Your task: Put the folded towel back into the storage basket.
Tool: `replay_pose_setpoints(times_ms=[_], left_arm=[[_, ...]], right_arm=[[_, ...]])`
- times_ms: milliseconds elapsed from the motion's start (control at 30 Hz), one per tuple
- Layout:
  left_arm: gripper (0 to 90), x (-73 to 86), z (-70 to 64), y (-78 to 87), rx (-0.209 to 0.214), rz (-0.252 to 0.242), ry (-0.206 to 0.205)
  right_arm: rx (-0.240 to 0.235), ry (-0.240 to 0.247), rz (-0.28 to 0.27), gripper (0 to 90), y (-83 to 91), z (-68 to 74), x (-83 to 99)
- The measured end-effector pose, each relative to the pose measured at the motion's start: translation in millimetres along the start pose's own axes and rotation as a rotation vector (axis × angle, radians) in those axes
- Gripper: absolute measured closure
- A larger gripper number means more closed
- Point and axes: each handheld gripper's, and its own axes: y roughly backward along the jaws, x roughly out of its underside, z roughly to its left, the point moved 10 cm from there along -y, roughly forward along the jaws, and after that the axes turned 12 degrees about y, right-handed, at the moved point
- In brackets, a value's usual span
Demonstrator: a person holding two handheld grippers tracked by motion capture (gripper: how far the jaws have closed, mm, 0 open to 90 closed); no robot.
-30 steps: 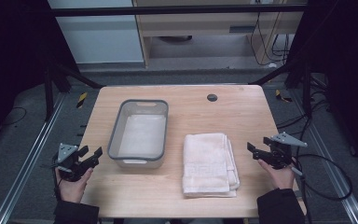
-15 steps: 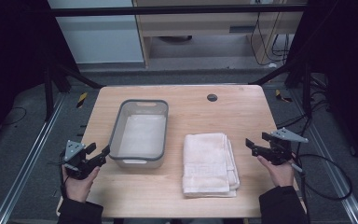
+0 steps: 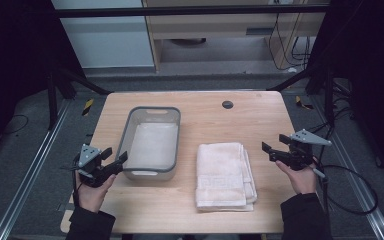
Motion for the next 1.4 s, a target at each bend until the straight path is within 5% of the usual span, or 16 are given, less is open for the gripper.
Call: replay_pose_setpoints(times_ms=[867, 1400], left_arm=[[38.5, 2.7, -89.9, -18.6, 0.143, 0.03, -0.093], [38.2, 22.7, -134.3, -28.9, 0.208, 0.076, -0.15]], right_arm=[[-0.035, 0.024, -0.016, 23.6, -6.9, 8.0, -25.1], [-0.089, 0.041, -0.002, 25.1, -21.6, 25.8, -29.1]])
